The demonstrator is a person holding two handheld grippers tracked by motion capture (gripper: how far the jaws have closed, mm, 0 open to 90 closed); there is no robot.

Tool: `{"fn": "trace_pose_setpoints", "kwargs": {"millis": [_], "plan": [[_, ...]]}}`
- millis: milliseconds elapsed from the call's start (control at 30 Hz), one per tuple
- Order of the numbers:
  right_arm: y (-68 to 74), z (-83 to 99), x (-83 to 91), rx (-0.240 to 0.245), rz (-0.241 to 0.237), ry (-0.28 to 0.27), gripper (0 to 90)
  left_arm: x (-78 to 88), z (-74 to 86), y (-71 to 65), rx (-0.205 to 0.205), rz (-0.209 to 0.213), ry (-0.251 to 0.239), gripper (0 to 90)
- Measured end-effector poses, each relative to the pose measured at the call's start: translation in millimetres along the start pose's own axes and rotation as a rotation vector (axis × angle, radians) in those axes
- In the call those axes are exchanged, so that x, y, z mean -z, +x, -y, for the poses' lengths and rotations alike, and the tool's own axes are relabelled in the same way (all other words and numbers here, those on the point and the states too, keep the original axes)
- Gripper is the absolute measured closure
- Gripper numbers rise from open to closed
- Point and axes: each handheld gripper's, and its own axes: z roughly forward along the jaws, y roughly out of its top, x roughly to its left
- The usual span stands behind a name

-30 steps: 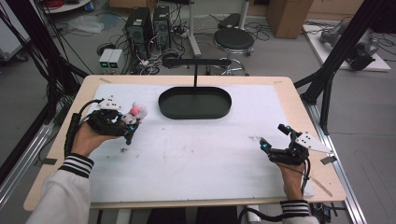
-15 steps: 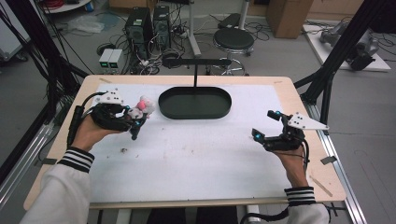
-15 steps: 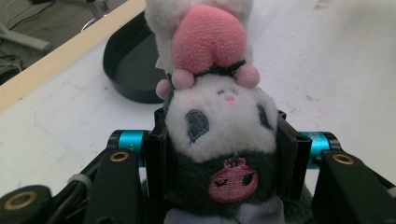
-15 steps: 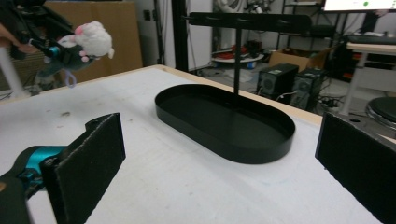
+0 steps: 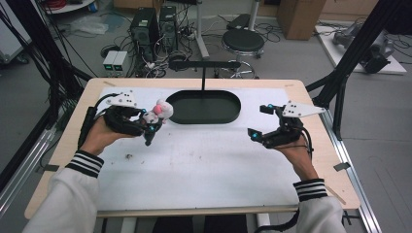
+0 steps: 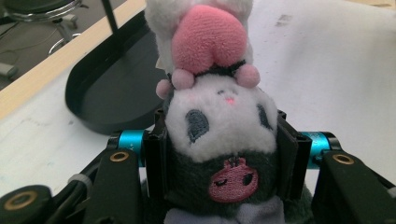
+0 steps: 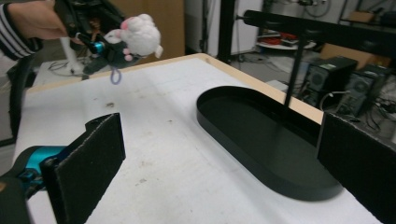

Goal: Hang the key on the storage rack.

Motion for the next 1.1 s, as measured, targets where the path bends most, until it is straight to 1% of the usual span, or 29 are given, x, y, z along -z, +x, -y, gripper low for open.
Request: {"fn": "trace_pose_setpoints", "kwargs": {"millis": [33,100,167,200,233,367,400,433,500,533,600,667,767,800,833,867,967,1033,1100], "plan": [[0.4,-2.4,-2.7,0.004,-0.012,0.013,0.5,-1.1,-1.7,-0.3,-0.016,0.006,0.004,49.0],[1.0,-6.4,-8.1,0.028,-0.034,0.033,0.5,-4.3,-4.3,-2.2,-0.018,0.024,-0.006,49.0],[1.4,-10.1,-12.7,0.046,-0.054,0.065,0.5,-6.9,-6.2,-3.2,-0.026,0.035,-0.011,49.0],[1.5,-11.5,-14.2,0.048,-0.057,0.079,0.5,-8.9,-7.2,-3.9,-0.026,0.044,-0.015,49.0],[0.9,-13.6,-16.7,0.060,-0.060,0.091,0.5,-10.7,-7.8,-4.7,-0.025,0.054,-0.020,49.0],[-0.5,-19.7,-22.8,0.048,-0.090,0.100,0.5,-17.2,-10.0,-8.2,-0.042,0.079,-0.017,49.0],[-1.4,-22.2,-26.0,0.055,-0.105,0.101,0.5,-18.9,-10.4,-9.2,-0.046,0.084,-0.016,49.0],[-1.4,-22.2,-26.0,0.055,-0.105,0.101,0.5,-20.6,-10.7,-9.9,-0.054,0.089,-0.014,49.0],[-1.2,-24.5,-29.2,0.060,-0.123,0.100,0.5,-24.1,-11.4,-10.9,-0.063,0.099,-0.004,49.0],[-0.9,-25.5,-30.6,0.061,-0.134,0.102,0.5,-26.0,-11.9,-11.6,-0.062,0.100,0.000,49.0],[0.3,-27.4,-34.2,0.075,-0.159,0.103,0.5,-29.1,-13.6,-13.1,-0.067,0.107,0.004,49.0],[1.1,-29.0,-38.4,0.090,-0.183,0.111,0.5,-31.9,-15.5,-14.4,-0.071,0.120,-0.002,49.0],[2.6,-31.2,-46.5,0.089,-0.215,0.124,0.5,-36.1,-18.2,-16.8,-0.076,0.133,-0.002,48.9],[3.2,-31.9,-49.0,0.091,-0.222,0.130,0.4,-37.4,-19.0,-17.5,-0.079,0.137,0.001,49.0],[4.8,-33.1,-54.4,0.102,-0.241,0.142,0.5,-39.3,-19.6,-18.7,-0.079,0.144,-0.002,48.9],[4.8,-33.1,-54.4,0.102,-0.241,0.142,0.5,-40.9,-20.3,-20.1,-0.081,0.147,-0.001,48.9],[6.9,-34.6,-62.2,0.123,-0.270,0.165,0.5,-46.2,-22.4,-23.4,-0.095,0.164,0.007,48.9],[8.2,-35.2,-66.0,0.131,-0.294,0.169,0.5,-49.5,-23.7,-25.9,-0.105,0.175,0.013,48.9],[10.1,-35.9,-71.2,0.144,-0.321,0.181,0.5,-53.1,-24.8,-28.1,-0.110,0.186,0.010,48.9]]}}
